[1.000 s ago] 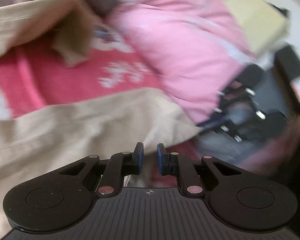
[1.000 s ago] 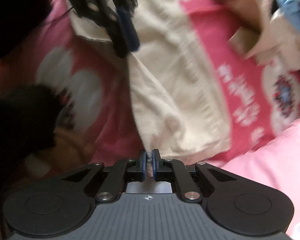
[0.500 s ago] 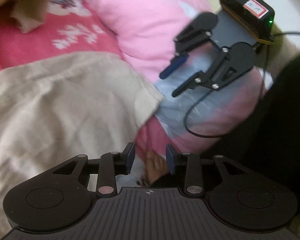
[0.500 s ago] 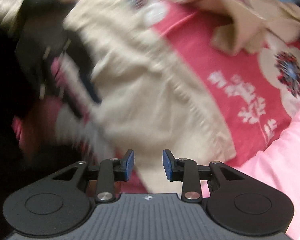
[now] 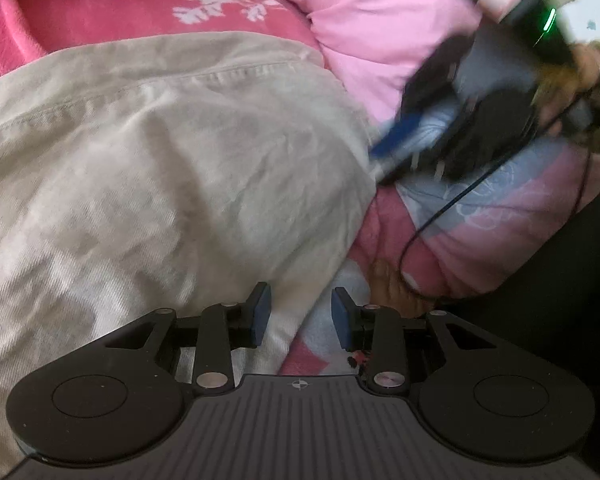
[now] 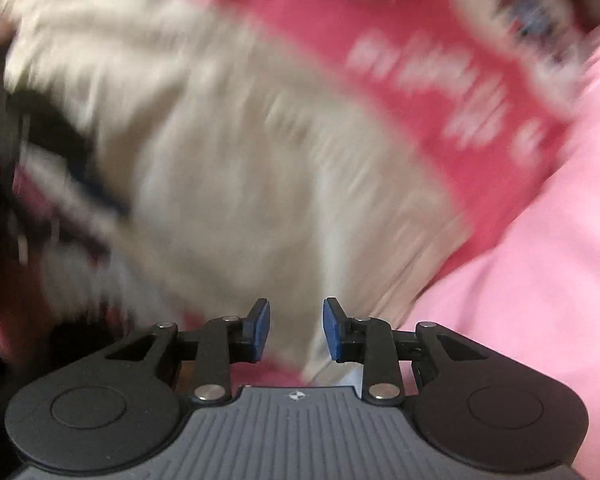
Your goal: Fold clothes
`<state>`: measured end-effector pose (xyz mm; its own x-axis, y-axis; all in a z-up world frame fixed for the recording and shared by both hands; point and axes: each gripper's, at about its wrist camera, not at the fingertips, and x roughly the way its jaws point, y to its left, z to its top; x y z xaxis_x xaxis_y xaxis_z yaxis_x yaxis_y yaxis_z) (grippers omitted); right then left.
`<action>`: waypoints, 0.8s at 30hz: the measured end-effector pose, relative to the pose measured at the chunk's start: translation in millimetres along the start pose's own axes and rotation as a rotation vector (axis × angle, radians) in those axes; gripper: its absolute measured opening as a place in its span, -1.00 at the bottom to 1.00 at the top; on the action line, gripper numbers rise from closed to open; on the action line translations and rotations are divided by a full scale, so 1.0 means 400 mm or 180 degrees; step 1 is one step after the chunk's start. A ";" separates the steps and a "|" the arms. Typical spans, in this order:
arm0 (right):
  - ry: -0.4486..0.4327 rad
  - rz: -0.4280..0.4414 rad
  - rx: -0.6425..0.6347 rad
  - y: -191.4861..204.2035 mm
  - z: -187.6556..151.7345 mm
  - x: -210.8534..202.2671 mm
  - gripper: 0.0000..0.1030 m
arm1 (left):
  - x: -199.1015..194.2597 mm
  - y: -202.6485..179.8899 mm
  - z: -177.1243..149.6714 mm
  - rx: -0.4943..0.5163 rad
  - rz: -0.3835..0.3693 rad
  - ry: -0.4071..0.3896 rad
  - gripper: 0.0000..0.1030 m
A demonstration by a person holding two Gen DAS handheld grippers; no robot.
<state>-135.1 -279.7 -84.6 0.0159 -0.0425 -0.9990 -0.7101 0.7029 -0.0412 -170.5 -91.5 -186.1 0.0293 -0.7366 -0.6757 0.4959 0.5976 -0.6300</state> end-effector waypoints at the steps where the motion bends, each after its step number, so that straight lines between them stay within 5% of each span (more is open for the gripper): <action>1: -0.0103 -0.0108 0.0001 -0.004 0.015 -0.004 -0.40 | 0.001 -0.001 0.000 0.0015 0.0004 0.0002 -0.36; 6: -0.0148 -0.0990 -0.0290 -0.014 0.057 0.107 -0.45 | -0.001 0.001 -0.001 -0.0009 -0.0009 -0.0009 -0.35; 10: -0.0294 -0.1259 -0.0394 0.017 0.058 0.089 -0.50 | -0.013 0.008 -0.011 -0.0143 0.0000 -0.0055 -0.36; 12: -0.0525 -0.1148 -0.0347 0.040 0.073 0.038 -0.50 | -0.037 0.010 -0.021 -0.0207 0.0008 -0.0114 -0.36; 15: -0.0939 -0.0624 -0.0245 0.071 0.120 -0.037 -0.49 | -0.097 0.024 -0.035 -0.0319 -0.0047 -0.0246 -0.35; 21: -0.1499 0.0249 -0.0747 0.198 0.263 -0.027 -0.48 | -0.183 0.096 -0.073 -0.0740 0.0145 -0.0498 -0.32; 24: -0.1312 0.0057 -0.0952 0.230 0.330 0.070 -0.48 | -0.182 0.131 -0.116 -0.1047 0.0175 -0.0575 -0.34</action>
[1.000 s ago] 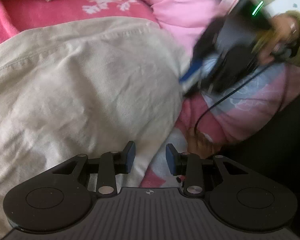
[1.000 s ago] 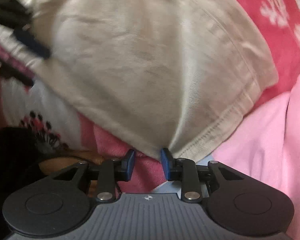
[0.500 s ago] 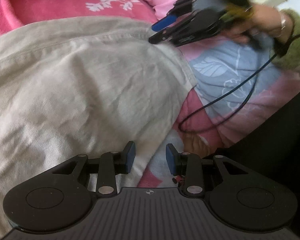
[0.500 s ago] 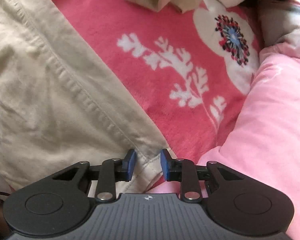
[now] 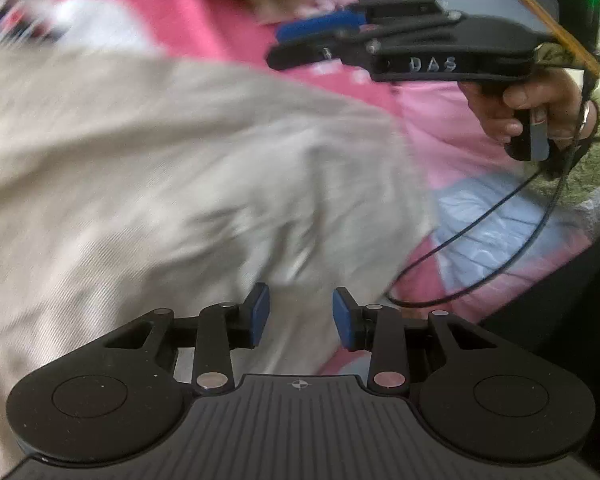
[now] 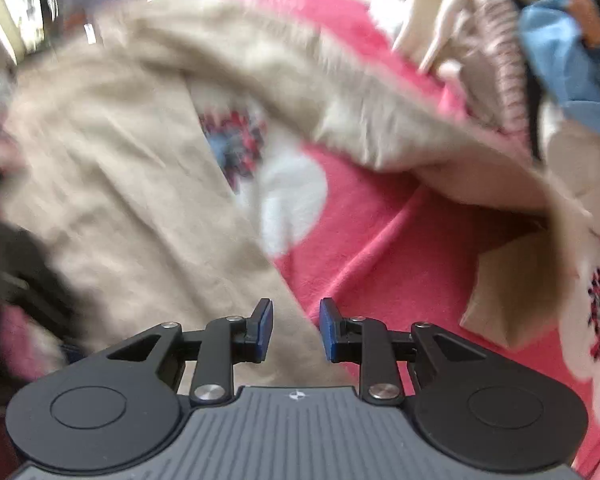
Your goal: Fold clothes
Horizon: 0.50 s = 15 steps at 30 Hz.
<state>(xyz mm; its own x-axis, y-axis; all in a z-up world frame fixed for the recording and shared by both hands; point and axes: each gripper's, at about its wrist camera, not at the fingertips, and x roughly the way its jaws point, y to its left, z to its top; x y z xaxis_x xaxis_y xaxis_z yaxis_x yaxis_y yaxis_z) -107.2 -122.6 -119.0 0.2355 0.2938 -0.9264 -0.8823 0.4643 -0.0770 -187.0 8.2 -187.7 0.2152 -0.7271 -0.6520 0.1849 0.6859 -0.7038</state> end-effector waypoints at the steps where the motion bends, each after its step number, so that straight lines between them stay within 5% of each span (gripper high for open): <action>1: 0.0039 -0.0074 -0.0001 -0.004 0.003 0.014 -0.41 | -0.007 0.009 -0.010 -0.0112 -0.0033 -0.0074 -0.34; 9: -0.0526 -0.0578 0.0742 -0.088 -0.017 -0.122 -0.26 | -0.156 0.054 0.028 -0.0204 0.0243 -0.0924 -0.33; 15: -0.0547 -0.0918 0.1448 -0.161 -0.127 -0.140 -0.21 | -0.254 0.124 0.155 0.0116 0.1274 -0.1420 -0.27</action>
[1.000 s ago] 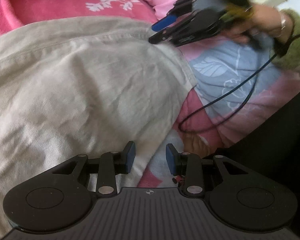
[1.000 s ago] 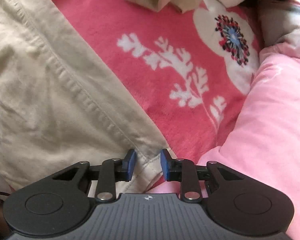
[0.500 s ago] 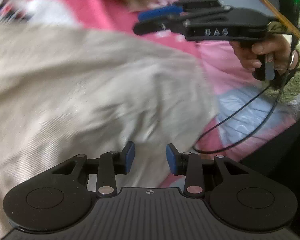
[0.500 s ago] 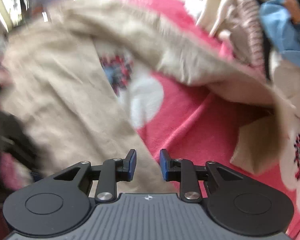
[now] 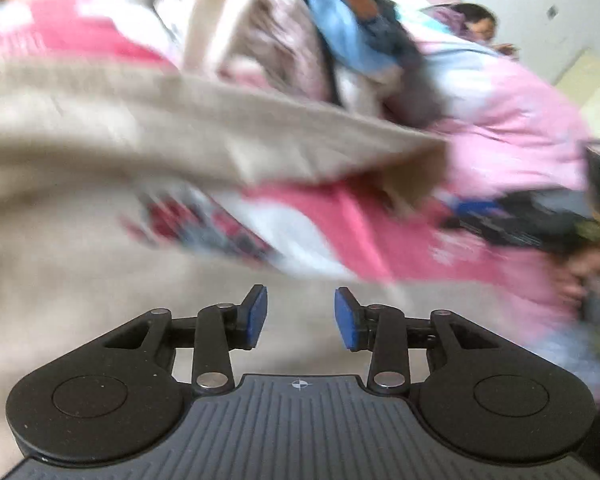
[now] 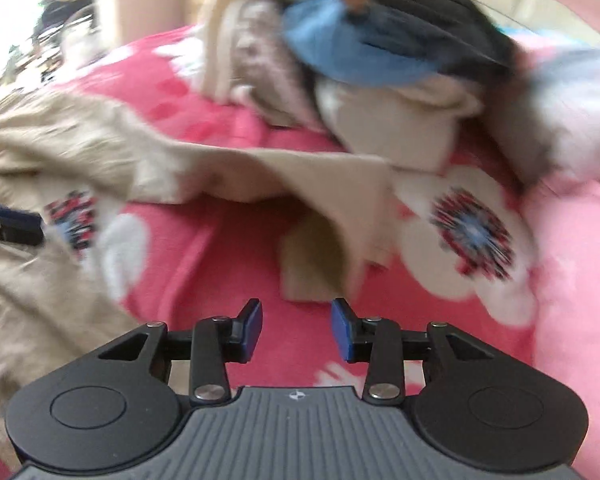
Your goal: Fold clothes
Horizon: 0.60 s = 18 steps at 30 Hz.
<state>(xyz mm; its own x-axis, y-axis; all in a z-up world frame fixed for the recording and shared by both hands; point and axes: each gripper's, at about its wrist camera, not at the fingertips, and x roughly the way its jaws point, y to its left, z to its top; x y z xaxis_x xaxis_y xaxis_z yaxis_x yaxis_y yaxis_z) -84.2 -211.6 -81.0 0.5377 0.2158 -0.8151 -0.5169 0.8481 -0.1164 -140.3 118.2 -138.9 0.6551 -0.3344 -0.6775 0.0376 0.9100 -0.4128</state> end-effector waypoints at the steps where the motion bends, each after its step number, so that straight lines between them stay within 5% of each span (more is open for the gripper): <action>1: -0.0056 -0.0074 0.0019 -0.013 -0.006 -0.001 -0.21 | 0.006 0.017 0.021 0.0023 0.0113 -0.0050 -0.26; 5: -0.0311 -0.0099 -0.0195 -0.010 -0.007 -0.006 0.06 | 0.033 0.045 0.068 -0.0008 0.0346 -0.0179 -0.25; 9: -0.0490 -0.0204 -0.0497 0.008 0.010 0.066 0.07 | 0.061 0.032 0.076 -0.0031 0.0443 -0.0289 -0.25; 12: -0.0397 -0.0167 -0.0307 -0.025 0.041 0.131 -0.41 | 0.071 0.014 0.074 0.0052 0.0466 -0.0354 -0.25; 13: -0.0348 -0.0143 -0.0240 -0.040 0.051 0.142 -0.85 | 0.078 0.003 0.072 0.0129 0.0491 -0.0369 -0.25; 18: -0.0734 -0.0055 -0.0281 -0.076 0.107 -0.012 -0.91 | 0.121 -0.040 0.069 0.0532 0.0436 -0.0192 -0.24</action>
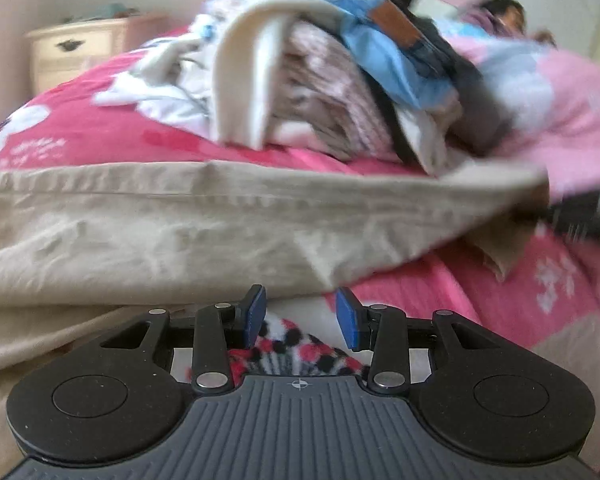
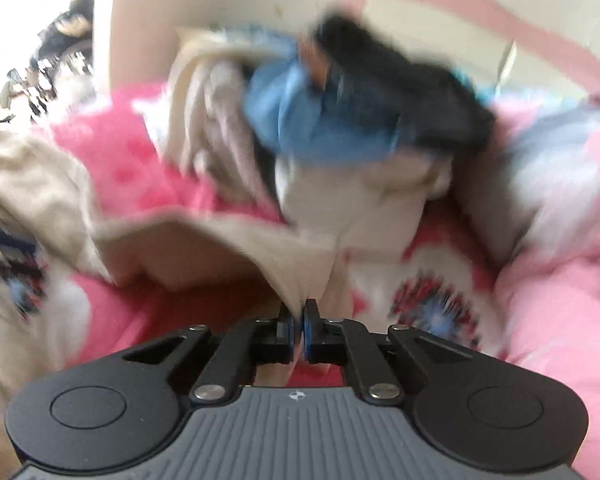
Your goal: Fold clothes
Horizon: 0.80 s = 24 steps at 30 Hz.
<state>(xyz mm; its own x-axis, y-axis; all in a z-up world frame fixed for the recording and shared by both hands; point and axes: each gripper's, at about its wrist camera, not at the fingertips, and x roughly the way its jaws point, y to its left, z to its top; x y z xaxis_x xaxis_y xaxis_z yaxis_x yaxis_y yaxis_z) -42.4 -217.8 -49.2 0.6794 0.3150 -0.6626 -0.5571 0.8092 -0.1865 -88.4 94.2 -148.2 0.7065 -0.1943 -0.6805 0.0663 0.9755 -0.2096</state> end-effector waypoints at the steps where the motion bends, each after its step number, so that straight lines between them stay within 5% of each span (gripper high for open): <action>1: -0.0068 0.0039 -0.0055 -0.008 0.023 -0.040 -0.92 | 0.006 -0.008 0.000 0.0058 -0.0053 0.0054 -0.24; 4: -0.0085 0.0159 -0.0227 -0.026 0.089 -0.136 -0.93 | 0.008 -0.030 0.005 0.0182 -0.0139 0.0039 -0.24; 8: 0.0281 0.0398 -0.0362 -0.054 0.172 -0.204 -0.93 | -0.020 -0.022 0.038 0.0051 -0.0225 -0.0112 -0.24; 11: 0.0650 0.0684 -0.0247 -0.086 0.231 -0.201 -0.93 | -0.052 0.000 0.073 -0.0080 -0.0283 -0.0267 -0.23; 14: 0.0868 0.0672 -0.0296 -0.120 0.287 -0.135 -0.93 | -0.058 0.026 0.108 -0.0135 -0.0231 -0.0387 -0.17; 18: 0.1172 0.0253 -0.0102 -0.208 0.347 0.080 -0.87 | -0.014 0.044 0.155 -0.0139 -0.0061 -0.0493 -0.17; 21: 0.1226 -0.0338 -0.0248 -0.254 0.338 0.228 -0.24 | 0.041 0.072 0.186 -0.0220 0.0251 -0.0598 -0.17; 24: 0.1113 -0.0774 -0.0303 -0.282 0.299 0.263 -0.10 | 0.031 0.103 0.195 -0.0422 0.0371 -0.0635 -0.17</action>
<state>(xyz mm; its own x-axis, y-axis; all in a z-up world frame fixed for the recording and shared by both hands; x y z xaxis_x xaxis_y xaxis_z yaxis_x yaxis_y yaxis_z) 149.0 -216.6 -11.3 0.6029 -0.0792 -0.7939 -0.4535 0.7847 -0.4227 -21.9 140.1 -110.6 0.8297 -0.0445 -0.5564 -0.1072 0.9656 -0.2371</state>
